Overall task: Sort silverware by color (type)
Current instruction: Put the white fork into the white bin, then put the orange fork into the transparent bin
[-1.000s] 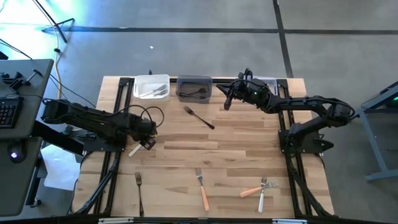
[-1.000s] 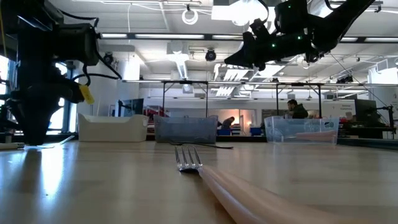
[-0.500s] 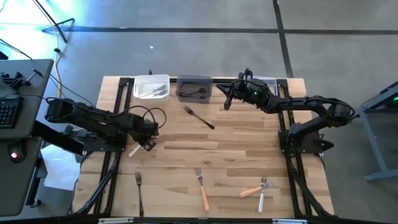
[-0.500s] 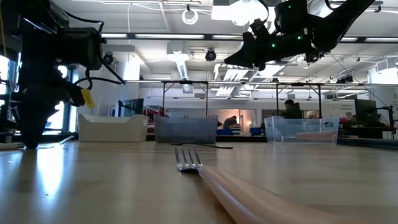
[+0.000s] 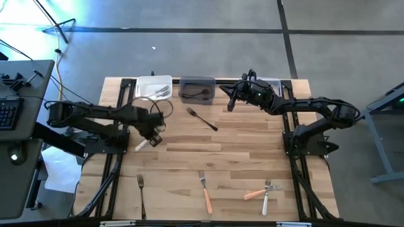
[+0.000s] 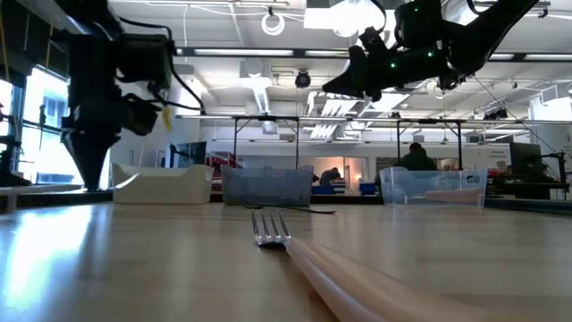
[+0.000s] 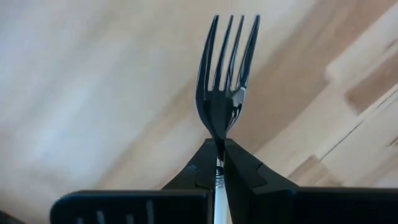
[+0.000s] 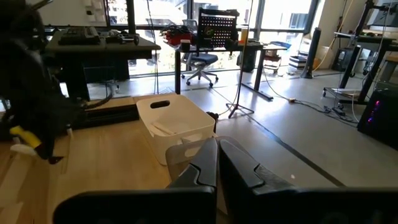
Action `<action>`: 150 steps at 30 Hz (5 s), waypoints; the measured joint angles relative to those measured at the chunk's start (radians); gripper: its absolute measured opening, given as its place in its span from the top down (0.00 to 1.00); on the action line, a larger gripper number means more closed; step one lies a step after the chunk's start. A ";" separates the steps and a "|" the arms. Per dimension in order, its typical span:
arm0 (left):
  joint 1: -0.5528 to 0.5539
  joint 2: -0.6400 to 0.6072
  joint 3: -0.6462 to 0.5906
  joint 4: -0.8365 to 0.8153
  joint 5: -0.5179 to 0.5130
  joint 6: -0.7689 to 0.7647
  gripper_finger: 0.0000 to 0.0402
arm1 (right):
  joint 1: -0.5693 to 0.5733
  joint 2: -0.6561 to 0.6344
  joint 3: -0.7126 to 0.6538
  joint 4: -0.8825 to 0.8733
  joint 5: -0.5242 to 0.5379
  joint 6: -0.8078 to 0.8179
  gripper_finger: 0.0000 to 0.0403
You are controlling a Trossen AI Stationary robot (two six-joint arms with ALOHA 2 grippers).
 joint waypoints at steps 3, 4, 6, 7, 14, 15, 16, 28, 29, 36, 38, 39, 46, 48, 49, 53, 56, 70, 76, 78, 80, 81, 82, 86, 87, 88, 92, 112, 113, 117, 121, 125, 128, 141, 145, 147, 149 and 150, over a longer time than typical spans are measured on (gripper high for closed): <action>0.097 0.000 0.062 -0.048 -0.007 0.117 0.99 | 0.000 0.000 0.000 -0.002 0.000 0.000 1.00; 0.132 0.000 0.088 -0.057 -0.013 0.160 0.99 | 0.000 0.000 0.000 -0.002 0.000 0.000 1.00; 0.209 0.000 0.144 -0.094 -0.039 0.250 1.00 | 0.000 0.000 0.000 -0.002 0.000 0.000 1.00; 0.248 0.001 0.173 -0.119 -0.056 0.298 1.00 | 0.000 0.000 0.000 -0.002 0.000 0.000 1.00; 0.532 0.096 0.414 -0.189 -0.170 0.676 1.00 | 0.000 0.000 0.000 -0.002 0.000 0.000 1.00; 0.561 0.127 0.447 -0.172 -0.187 0.725 1.00 | 0.000 0.000 0.000 -0.002 0.000 0.000 1.00; 0.584 0.163 0.478 -0.146 -0.194 0.767 1.00 | 0.000 0.000 0.000 -0.002 0.000 0.000 1.00; 0.676 0.565 0.751 -0.073 -0.184 1.205 1.00 | 0.000 0.000 0.000 -0.023 -0.001 -0.008 1.00; 0.687 0.583 0.751 -0.075 -0.185 1.217 1.00 | 0.000 0.000 0.000 -0.030 -0.002 -0.008 1.00; 0.742 0.646 0.751 -0.077 -0.172 1.229 1.00 | 0.000 0.000 0.000 -0.048 -0.003 -0.008 1.00; 0.755 0.654 0.749 -0.076 -0.138 1.230 1.00 | 0.000 0.000 0.000 -0.048 -0.003 -0.008 1.00; 0.759 0.655 0.744 -0.068 -0.129 1.234 1.00 | 0.000 0.000 0.000 -0.048 -0.003 -0.008 1.00; 0.779 0.656 0.669 -0.005 -0.091 1.238 1.00 | 0.000 0.000 0.000 -0.054 -0.003 0.000 1.00; 0.783 0.655 0.653 0.016 -0.092 1.234 0.99 | 0.000 0.000 0.000 -0.056 -0.003 0.000 1.00; 0.786 0.655 0.644 0.030 -0.093 1.229 0.99 | 0.000 0.000 0.000 -0.056 -0.003 0.000 1.00; 0.790 0.655 0.622 0.065 -0.100 1.222 0.94 | 0.000 0.000 0.000 -0.056 -0.003 0.001 1.00; 0.790 0.656 0.619 0.073 -0.105 1.209 0.90 | 0.000 0.000 0.000 -0.056 -0.003 0.012 1.00; 0.771 0.493 0.619 0.041 -0.158 1.102 0.69 | 0.094 -0.122 0.120 -0.592 0.109 0.100 1.00; 0.698 0.301 0.560 0.125 -0.029 0.970 0.73 | 0.288 -0.166 0.228 -1.024 0.251 0.279 1.00; 0.656 0.229 0.498 0.220 0.020 0.930 0.77 | 0.359 -0.166 0.260 -1.152 0.283 0.391 1.00; 0.609 0.159 0.424 0.350 0.053 0.872 0.80 | 0.431 -0.166 0.283 -1.250 0.303 0.525 1.00; 0.586 0.129 0.386 0.414 0.068 0.839 0.82 | 0.466 -0.166 0.291 -1.295 0.308 0.601 1.00; 0.561 0.103 0.343 0.484 0.080 0.808 0.84 | 0.500 -0.166 0.300 -1.340 0.309 0.677 1.00; 0.466 0.034 0.188 0.751 0.129 0.719 0.90 | 0.628 -0.166 0.324 -1.482 0.306 0.965 1.00; 0.445 0.027 0.153 0.820 0.141 0.701 0.91 | 0.658 -0.166 0.325 -1.512 0.298 1.036 1.00; 0.426 0.023 0.118 0.886 0.149 0.684 0.92 | 0.687 -0.166 0.326 -1.538 0.287 1.111 1.00; 0.365 0.032 0.007 1.150 0.194 0.606 0.96 | 0.792 -0.161 0.327 -1.596 0.240 1.364 1.00; 0.311 0.212 -0.213 1.853 0.191 0.491 1.00 | 0.810 0.087 0.327 -1.436 0.251 1.397 0.51; 0.311 0.226 -0.213 1.865 0.191 0.484 1.00 | 0.797 0.087 0.327 -1.422 0.220 1.395 0.49; 0.311 0.285 -0.213 1.922 0.191 0.458 1.00 | 0.784 0.079 0.327 -1.371 0.014 1.504 0.42; 0.311 0.345 -0.213 1.993 0.189 0.448 1.00 | 0.852 0.080 0.327 -1.301 -0.159 1.779 0.41; 0.310 0.391 -0.213 2.037 0.189 0.400 1.00 | 0.966 0.082 0.328 -1.295 -0.166 2.143 0.41; 0.310 0.409 -0.213 2.049 0.189 0.380 1.00 | 1.066 0.093 0.328 -1.293 -0.143 2.441 0.41; 0.310 0.413 -0.202 2.085 0.201 0.380 1.00 | 1.126 0.224 0.327 -1.320 -0.296 2.525 0.41; 0.309 0.413 -0.202 2.085 0.231 0.399 1.00 | 1.170 0.224 0.327 -1.322 -0.228 2.339 0.41; 0.309 0.413 -0.201 2.084 0.233 0.417 1.00 | 1.183 0.224 0.327 -1.343 -0.219 2.198 0.41; 0.309 0.413 -0.198 2.085 0.234 0.433 1.00 | 1.190 0.224 0.327 -1.347 -0.208 2.049 0.41; 0.309 0.413 -0.196 2.085 0.235 0.442 1.00 | 1.192 0.224 0.327 -1.348 -0.207 1.975 0.41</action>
